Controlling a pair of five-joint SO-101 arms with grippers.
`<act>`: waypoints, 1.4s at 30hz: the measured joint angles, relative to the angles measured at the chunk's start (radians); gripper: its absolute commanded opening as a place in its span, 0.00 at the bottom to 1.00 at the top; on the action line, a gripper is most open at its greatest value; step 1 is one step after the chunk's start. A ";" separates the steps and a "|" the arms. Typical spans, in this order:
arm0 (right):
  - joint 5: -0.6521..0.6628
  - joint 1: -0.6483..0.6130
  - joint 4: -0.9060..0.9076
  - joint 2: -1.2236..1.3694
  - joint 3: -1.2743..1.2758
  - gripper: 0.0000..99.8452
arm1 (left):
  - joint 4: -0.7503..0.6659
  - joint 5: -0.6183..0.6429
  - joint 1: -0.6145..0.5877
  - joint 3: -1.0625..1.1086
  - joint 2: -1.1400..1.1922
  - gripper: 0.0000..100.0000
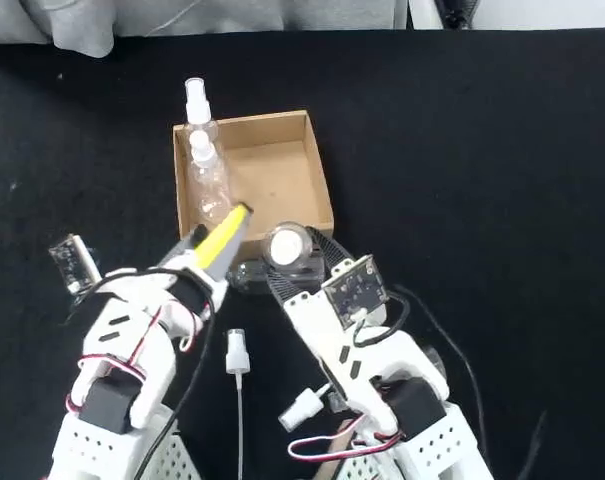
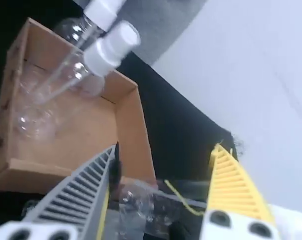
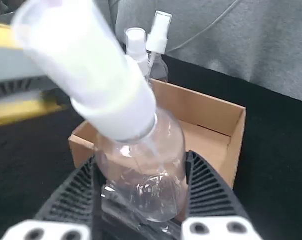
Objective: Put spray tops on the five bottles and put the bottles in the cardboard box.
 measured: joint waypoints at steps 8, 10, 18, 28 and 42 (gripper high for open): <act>0.000 0.023 0.008 0.000 0.000 0.08 | 0.000 -0.044 -0.078 0.000 0.000 0.27; 0.000 0.023 0.008 0.000 0.000 0.08 | 0.000 -0.081 -0.091 0.000 0.000 0.27; 0.000 0.023 0.008 0.000 0.026 0.08 | 0.000 -0.153 -0.279 0.038 0.000 0.27; 0.000 0.023 0.008 0.000 0.040 0.08 | 0.000 -0.226 -0.422 0.133 0.000 0.27; 0.000 0.023 0.051 0.000 0.003 0.08 | 0.003 -0.226 -0.485 0.138 0.002 0.27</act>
